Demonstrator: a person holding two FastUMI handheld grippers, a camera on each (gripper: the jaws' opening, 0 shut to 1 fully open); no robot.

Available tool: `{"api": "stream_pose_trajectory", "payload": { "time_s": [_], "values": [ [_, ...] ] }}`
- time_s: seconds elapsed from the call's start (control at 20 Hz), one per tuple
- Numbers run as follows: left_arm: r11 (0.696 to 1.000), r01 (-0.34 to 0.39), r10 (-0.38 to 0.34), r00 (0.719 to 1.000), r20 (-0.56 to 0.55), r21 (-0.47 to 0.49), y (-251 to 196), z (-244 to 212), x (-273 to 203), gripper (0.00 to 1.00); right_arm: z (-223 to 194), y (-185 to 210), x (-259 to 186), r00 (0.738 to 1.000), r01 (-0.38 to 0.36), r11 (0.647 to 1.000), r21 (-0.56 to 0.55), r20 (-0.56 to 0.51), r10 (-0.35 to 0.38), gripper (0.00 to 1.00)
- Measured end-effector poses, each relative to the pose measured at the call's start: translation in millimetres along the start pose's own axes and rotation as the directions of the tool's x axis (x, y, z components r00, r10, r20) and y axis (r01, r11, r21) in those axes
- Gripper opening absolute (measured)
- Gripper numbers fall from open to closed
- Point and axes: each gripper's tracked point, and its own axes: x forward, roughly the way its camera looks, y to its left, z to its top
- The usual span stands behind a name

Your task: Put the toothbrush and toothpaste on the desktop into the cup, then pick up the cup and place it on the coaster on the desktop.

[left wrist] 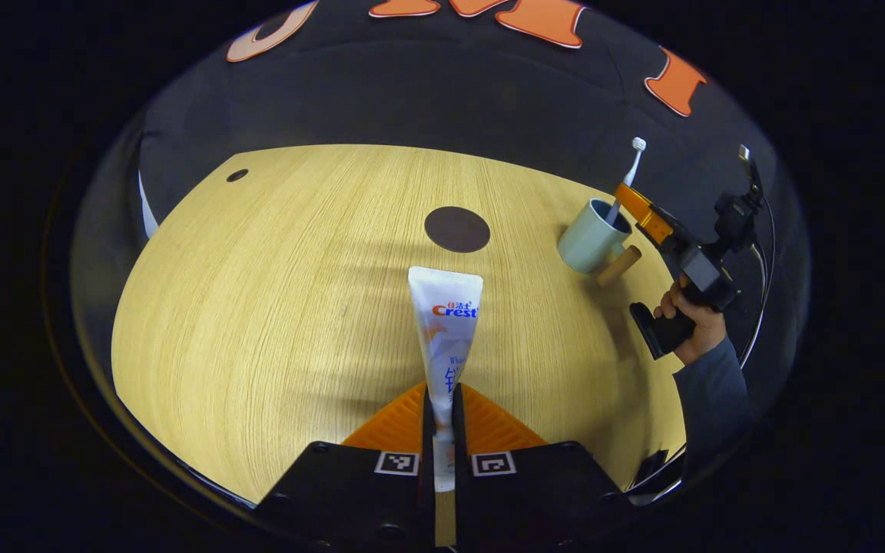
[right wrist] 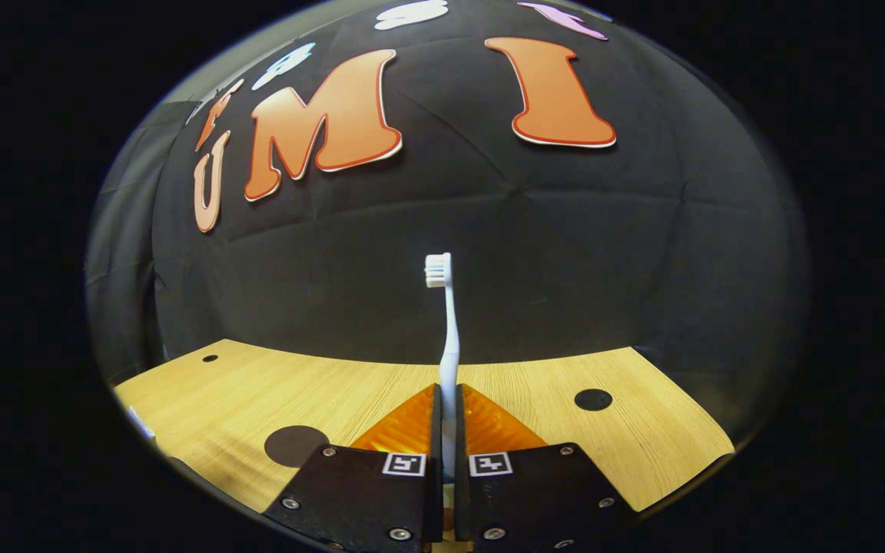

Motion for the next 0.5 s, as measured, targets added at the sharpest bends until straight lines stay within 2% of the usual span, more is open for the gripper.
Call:
{"api": "stream_pose_trajectory", "payload": {
  "time_s": [0.3, 0.5],
  "values": [
    [0.999, 0.026, -0.027, 0.999, 0.031, 0.02, -8, 13, 9, 0.11, -3, -19, -9, 0.996, 0.063, 0.998, 0.016, -0.061, -0.062, 0.08],
    [0.997, 0.054, -0.06, 0.991, 0.118, 0.05, -10, 55, 22, 0.11, 0, -28, -33, 0.99, 0.08, 0.997, 0.015, -0.116, -0.078, 0.13]
  ]
}}
